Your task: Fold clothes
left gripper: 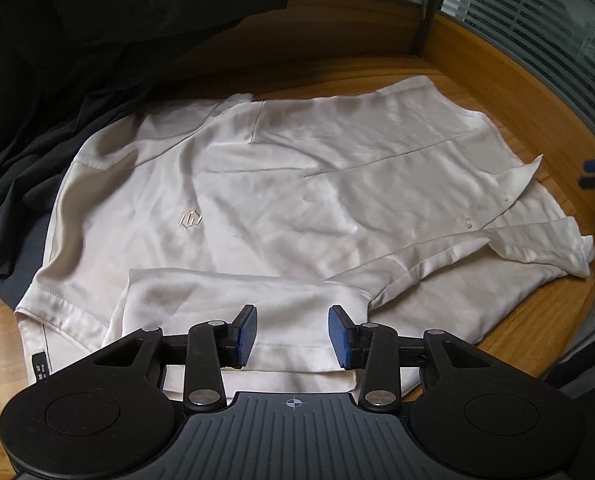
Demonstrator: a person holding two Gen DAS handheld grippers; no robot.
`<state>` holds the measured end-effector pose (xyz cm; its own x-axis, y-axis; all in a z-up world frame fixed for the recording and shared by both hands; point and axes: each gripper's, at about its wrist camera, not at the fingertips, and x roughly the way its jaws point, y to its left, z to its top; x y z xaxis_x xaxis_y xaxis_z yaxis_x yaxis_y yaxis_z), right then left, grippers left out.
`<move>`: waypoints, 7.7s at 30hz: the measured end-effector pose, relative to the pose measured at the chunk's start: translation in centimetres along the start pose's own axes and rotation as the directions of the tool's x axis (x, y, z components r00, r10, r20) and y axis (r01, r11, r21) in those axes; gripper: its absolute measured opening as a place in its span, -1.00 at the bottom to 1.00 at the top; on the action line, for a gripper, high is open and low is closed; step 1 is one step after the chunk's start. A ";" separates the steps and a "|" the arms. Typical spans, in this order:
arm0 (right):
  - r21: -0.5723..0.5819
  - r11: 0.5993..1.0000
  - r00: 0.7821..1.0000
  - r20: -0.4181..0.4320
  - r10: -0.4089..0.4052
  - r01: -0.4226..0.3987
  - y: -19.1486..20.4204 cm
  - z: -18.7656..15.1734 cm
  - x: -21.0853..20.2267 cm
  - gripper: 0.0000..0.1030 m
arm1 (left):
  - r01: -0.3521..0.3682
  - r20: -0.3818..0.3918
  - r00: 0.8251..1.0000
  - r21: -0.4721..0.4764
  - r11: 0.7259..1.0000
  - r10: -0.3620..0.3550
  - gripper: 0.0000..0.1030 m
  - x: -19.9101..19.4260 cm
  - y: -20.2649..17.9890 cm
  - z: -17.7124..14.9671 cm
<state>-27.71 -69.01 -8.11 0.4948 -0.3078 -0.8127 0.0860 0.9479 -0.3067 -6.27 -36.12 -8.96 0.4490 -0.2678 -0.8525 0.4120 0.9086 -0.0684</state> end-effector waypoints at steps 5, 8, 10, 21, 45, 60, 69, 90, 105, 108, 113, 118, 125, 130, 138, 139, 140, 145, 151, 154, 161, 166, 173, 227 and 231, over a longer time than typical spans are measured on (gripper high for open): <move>0.013 0.997 0.996 -0.025 -0.081 0.081 -0.3 1.0 5.3 -0.12 | 0.040 -0.014 0.999 -0.008 0.999 -0.040 -0.10 1.4 0.1 -0.4; 0.003 0.996 0.995 -0.038 -0.093 0.093 0.2 1.3 7.7 -0.12 | 0.025 -0.043 0.999 -0.013 1.000 -0.025 -0.12 2.8 0.0 -0.9; 0.004 0.995 0.995 -0.039 -0.095 0.095 0.3 1.5 8.8 -0.12 | 0.007 -0.055 0.998 -0.016 1.000 -0.008 -0.12 3.3 0.1 -1.2; -0.028 0.992 0.989 -0.070 -0.127 0.125 -1.1 2.2 11.3 -0.08 | -0.028 -0.104 0.994 -0.014 0.999 0.027 -0.14 4.3 0.6 -2.1; -0.634 0.773 0.998 -0.039 -0.051 0.014 1.4 4.1 8.1 -0.98 | -0.055 -0.093 0.994 -0.025 0.998 0.052 -0.13 4.3 0.3 -2.5; -0.681 0.729 0.992 -0.030 -0.124 0.071 2.5 1.0 7.3 -0.94 | -0.042 -0.086 0.995 -0.011 0.999 0.041 -0.10 4.3 0.5 -2.7; -0.477 0.875 0.991 -0.133 0.020 -0.081 1.9 -1.2 4.7 -0.85 | -0.042 -0.083 0.996 0.005 0.999 0.042 -0.08 4.3 0.3 -2.8; -0.300 0.875 0.913 -0.272 0.303 -0.380 4.7 -3.2 2.6 -0.56 | -0.042 -0.071 0.997 0.015 0.999 0.043 -0.05 4.2 0.2 -3.1; -0.483 0.863 0.985 -0.149 0.088 -0.150 2.5 2.7 4.4 -0.97 | -0.037 -0.068 0.997 0.006 0.999 0.037 0.01 4.2 0.3 -3.2; -0.504 0.853 0.987 -0.145 0.074 -0.137 2.2 3.4 6.3 -0.97 | -0.039 -0.068 0.997 -0.001 0.999 0.038 0.01 4.3 0.4 -3.3; -0.531 0.838 0.988 -0.140 0.065 -0.130 2.0 4.1 8.7 -0.97 | -0.055 -0.070 0.996 -0.025 0.998 0.054 0.00 4.2 0.6 -3.3; -0.551 0.826 0.990 -0.127 0.059 -0.120 2.5 4.6 10.0 -0.98 | -0.089 -0.067 0.994 -0.063 0.994 0.085 -0.03 3.9 1.3 -3.1; -0.540 0.828 0.983 -0.166 0.074 -0.153 2.5 4.9 10.4 -0.72 | -0.121 -0.023 0.993 -0.116 0.986 0.119 -0.02 2.4 2.9 -2.4; -0.478 0.866 0.986 -0.137 0.093 -0.148 2.4 5.6 8.2 -0.26 | -0.146 -0.004 0.989 -0.118 0.982 0.147 -0.02 -0.1 4.4 -3.3; -0.400 0.893 0.978 -0.091 0.186 -0.207 6.0 7.5 4.2 -0.11 | -0.220 -0.050 0.975 -0.115 0.969 0.216 -0.03 -1.9 8.1 -6.5; -0.397 0.891 0.976 -0.088 0.201 -0.220 6.7 7.8 3.9 -0.11 | -0.234 -0.057 0.972 -0.111 0.966 0.229 -0.03 -1.9 8.6 -6.8; -0.394 0.889 0.973 -0.085 0.216 -0.232 7.4 8.0 3.5 -0.11 | -0.246 -0.061 0.969 -0.105 0.964 0.240 -0.03 -1.9 9.0 -7.1; -0.408 0.872 0.962 -0.072 0.263 -0.269 11.5 9.0 2.0 -0.11 | -0.283 -0.077 0.958 -0.124 0.951 0.276 -0.03 -1.4 12.0 -8.1; -0.357 0.875 0.944 -0.081 0.320 -0.327 15.9 11.0 0.8 -0.11 | -0.285 -0.072 0.957 -0.093 0.954 0.279 0.05 -0.7 14.4 -7.6; -0.309 0.889 0.940 -0.067 0.334 -0.338 18.0 12.4 0.1 -0.11 | -0.241 -0.029 0.971 -0.113 0.964 0.239 0.02 -2.1 15.0 -7.0; -0.016 0.906 0.906 -0.025 0.423 -0.423 22.6 14.6 -1.0 -0.11 | -0.054 0.075 0.995 -0.157 0.986 0.067 0.01 -5.0 15.2 -5.2; 0.197 0.877 0.891 -0.034 0.453 -0.439 25.5 14.4 -0.4 -0.11 | 0.050 0.048 0.998 -0.107 0.993 -0.045 -0.22 -2.9 13.9 -4.1; 0.370 0.828 0.886 -0.028 0.464 -0.422 28.0 13.5 1.5 -0.15 | 0.027 -0.017 1.000 0.072 0.997 -0.026 -0.31 0.2 12.4 -2.6; -0.039 0.963 0.961 -0.090 0.262 -0.266 2.8 19.7 11.1 -0.60 | -0.140 -0.064 0.990 -0.238 0.961 0.128 -0.02 -0.1 17.2 9.6; -0.079 0.957 0.957 -0.105 0.271 -0.280 2.0 21.3 13.4 -0.56 | -0.147 -0.070 0.988 -0.180 0.973 0.137 -0.02 2.3 17.9 12.3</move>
<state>-2.43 -69.53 -9.05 0.4055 -0.0465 -0.9129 -0.1245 0.9866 -0.1055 11.91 -24.40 -5.82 0.4445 -0.1180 -0.8880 0.1915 0.9809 -0.0345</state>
